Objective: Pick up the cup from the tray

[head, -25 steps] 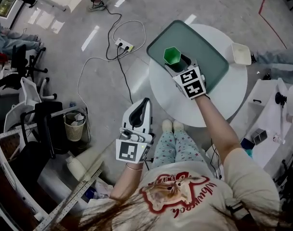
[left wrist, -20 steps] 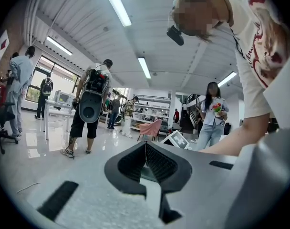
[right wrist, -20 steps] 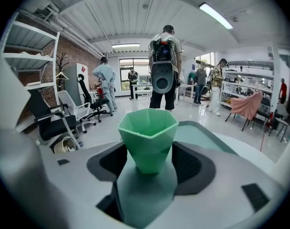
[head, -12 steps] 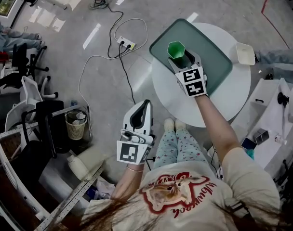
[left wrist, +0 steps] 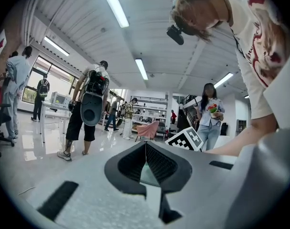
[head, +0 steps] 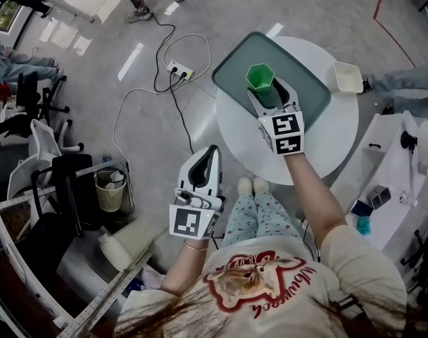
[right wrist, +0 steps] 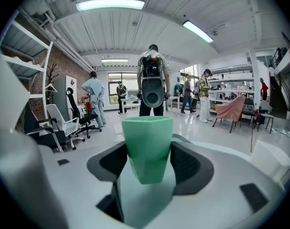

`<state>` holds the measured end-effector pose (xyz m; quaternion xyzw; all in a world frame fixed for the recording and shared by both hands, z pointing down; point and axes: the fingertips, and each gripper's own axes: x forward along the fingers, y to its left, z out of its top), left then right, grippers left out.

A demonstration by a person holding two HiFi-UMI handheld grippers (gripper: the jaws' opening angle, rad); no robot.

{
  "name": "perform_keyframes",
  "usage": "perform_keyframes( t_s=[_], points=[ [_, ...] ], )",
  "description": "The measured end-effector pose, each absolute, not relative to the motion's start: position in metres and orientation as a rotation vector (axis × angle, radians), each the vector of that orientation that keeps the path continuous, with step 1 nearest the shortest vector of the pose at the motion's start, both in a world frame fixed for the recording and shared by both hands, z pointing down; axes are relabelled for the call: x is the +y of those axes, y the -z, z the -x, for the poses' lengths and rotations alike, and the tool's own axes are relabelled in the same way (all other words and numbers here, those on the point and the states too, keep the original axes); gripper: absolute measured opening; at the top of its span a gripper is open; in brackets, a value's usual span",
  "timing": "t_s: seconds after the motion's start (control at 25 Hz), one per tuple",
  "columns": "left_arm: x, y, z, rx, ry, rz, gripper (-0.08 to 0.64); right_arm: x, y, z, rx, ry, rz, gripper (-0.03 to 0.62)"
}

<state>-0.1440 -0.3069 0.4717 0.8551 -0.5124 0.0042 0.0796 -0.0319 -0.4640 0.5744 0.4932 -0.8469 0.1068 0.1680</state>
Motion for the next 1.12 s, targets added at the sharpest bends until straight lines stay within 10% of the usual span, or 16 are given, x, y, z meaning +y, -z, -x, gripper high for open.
perform_keyframes(
  t_s=[1.12],
  points=[
    [-0.299, -0.384, 0.108, -1.456, 0.11, -2.752, 0.014, -0.396, -0.391, -0.017, -2.584, -0.106, -1.733, 0.272]
  ],
)
